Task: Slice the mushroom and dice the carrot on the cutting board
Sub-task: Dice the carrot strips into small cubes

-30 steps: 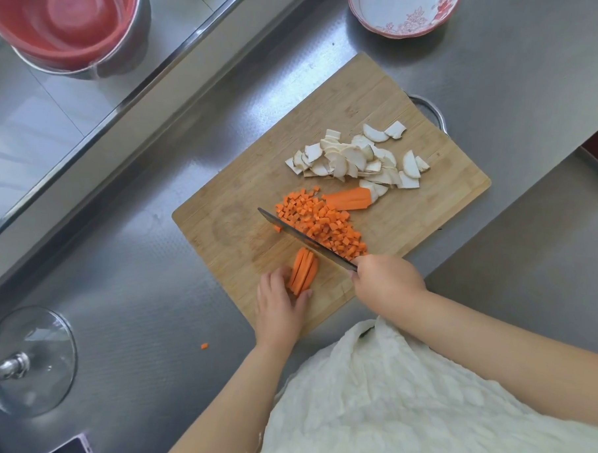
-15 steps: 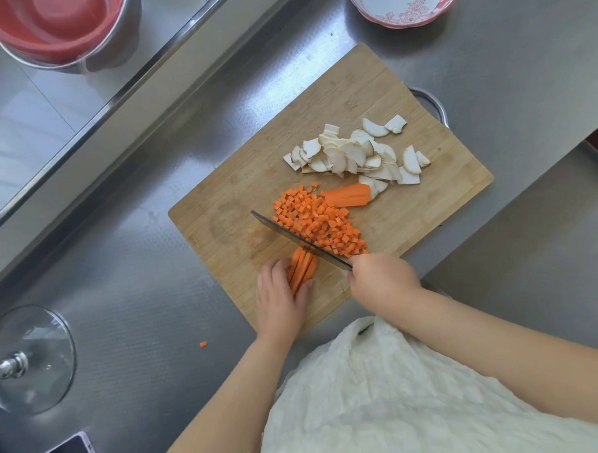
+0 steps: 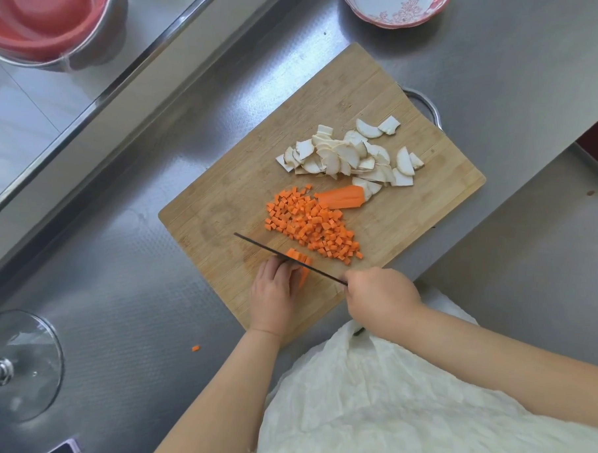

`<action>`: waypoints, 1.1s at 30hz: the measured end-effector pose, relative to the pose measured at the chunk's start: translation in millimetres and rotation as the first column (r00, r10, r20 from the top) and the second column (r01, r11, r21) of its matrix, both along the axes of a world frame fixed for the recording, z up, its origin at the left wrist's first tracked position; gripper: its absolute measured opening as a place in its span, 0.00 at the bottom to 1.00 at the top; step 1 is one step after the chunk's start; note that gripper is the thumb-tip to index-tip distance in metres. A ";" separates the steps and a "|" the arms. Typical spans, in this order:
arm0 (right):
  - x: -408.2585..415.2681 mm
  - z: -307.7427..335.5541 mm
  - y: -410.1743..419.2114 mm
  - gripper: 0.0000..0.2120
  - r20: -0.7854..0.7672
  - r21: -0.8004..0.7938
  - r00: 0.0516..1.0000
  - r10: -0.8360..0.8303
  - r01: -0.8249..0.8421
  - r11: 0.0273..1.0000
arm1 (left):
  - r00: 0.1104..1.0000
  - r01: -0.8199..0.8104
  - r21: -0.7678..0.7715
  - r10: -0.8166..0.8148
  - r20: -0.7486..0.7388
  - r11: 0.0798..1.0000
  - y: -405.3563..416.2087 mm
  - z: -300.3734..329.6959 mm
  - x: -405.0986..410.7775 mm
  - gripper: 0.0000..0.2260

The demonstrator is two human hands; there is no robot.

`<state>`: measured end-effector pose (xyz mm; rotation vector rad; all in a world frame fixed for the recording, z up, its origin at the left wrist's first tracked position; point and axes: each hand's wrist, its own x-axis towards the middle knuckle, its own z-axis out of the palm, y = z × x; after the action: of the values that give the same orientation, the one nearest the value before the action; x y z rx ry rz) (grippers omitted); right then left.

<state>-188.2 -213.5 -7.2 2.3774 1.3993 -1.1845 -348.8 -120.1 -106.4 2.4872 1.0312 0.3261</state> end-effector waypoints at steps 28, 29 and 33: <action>-0.8 -2.5 19.4 0.14 -0.090 -0.004 0.985 -0.144 0.144 0.990 | 0.998 -0.044 -0.050 0.046 0.035 0.998 -1.2 5.7 -0.8 0.12; -2.6 1.6 17.2 0.13 -0.072 0.015 0.992 -0.106 0.107 0.994 | 0.998 -0.048 -0.048 0.050 0.042 0.998 -1.7 6.7 -1.1 0.13; -9.3 15.6 13.4 0.08 -0.036 0.007 0.999 -0.008 0.008 1.000 | 0.998 -0.054 -0.030 0.056 0.041 0.998 -5.0 4.1 -2.9 0.11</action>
<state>-197.5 -200.1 8.4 2.3800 1.4081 -1.2325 -351.8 -125.0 -102.4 2.4199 1.0814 0.3761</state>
